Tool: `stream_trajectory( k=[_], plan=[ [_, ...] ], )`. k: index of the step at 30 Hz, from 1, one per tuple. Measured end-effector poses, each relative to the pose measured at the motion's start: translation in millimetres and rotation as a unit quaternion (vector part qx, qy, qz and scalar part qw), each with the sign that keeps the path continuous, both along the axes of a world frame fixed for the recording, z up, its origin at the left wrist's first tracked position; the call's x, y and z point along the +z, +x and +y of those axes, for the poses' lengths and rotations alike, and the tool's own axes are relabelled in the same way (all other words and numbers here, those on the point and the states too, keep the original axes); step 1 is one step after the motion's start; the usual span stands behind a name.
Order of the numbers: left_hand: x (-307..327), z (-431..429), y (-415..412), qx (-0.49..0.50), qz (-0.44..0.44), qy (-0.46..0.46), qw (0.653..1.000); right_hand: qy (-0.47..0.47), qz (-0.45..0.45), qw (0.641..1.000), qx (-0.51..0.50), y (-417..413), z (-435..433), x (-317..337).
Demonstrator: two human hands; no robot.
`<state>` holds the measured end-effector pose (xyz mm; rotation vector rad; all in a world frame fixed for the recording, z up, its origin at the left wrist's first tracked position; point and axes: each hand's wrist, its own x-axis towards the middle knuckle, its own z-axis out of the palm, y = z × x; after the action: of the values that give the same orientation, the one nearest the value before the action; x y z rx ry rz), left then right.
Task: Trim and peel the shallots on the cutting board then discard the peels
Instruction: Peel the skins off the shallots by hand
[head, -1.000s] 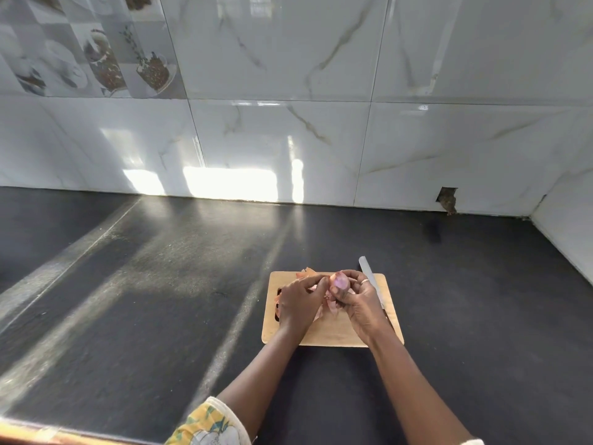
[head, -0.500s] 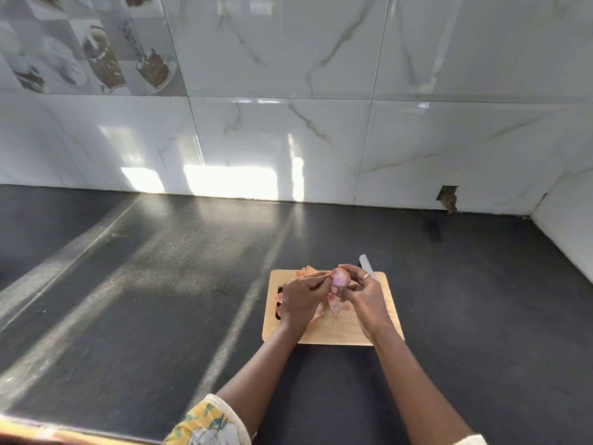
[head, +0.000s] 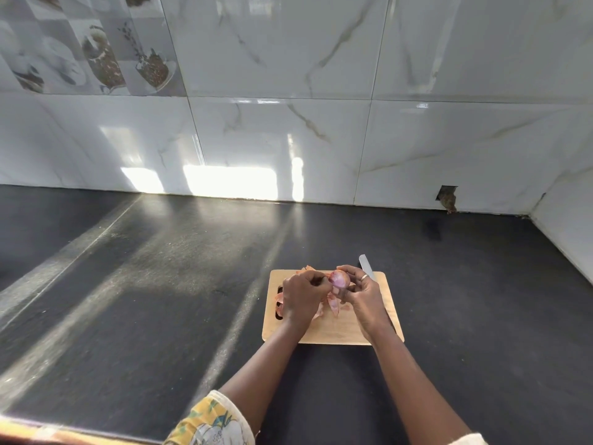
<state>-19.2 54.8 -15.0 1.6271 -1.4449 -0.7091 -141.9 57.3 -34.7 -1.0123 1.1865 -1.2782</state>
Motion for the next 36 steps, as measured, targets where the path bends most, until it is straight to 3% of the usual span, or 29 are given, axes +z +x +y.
stream_trajectory(
  k=[6,13,17,23,29,36],
  plan=[
    [-0.6,1.1,6.5,0.013,0.101,0.039,0.994,0.023,-0.03,0.999,0.032,-1.0,-0.4,1.0],
    [-6.2,2.3,5.0,0.008,0.166,0.066,0.984,0.063,-0.135,0.988,0.049,0.1,-0.3,5.4],
    [-2.6,4.8,5.2,-0.027,0.265,0.055,0.962,0.063,-0.181,0.981,0.032,-0.3,0.2,8.2],
    [-3.5,3.8,4.2,-0.054,0.158,0.029,0.986,0.054,-0.211,0.976,0.023,-2.3,0.4,8.1],
    [-5.6,3.3,5.5,-0.054,0.125,0.008,0.991,0.038,-0.155,0.987,0.026,-3.2,3.6,4.2],
    [-8.6,2.1,3.7,-0.036,0.074,0.0,0.997,0.038,-0.193,0.98,0.015,1.5,7.6,6.0]
  ],
)
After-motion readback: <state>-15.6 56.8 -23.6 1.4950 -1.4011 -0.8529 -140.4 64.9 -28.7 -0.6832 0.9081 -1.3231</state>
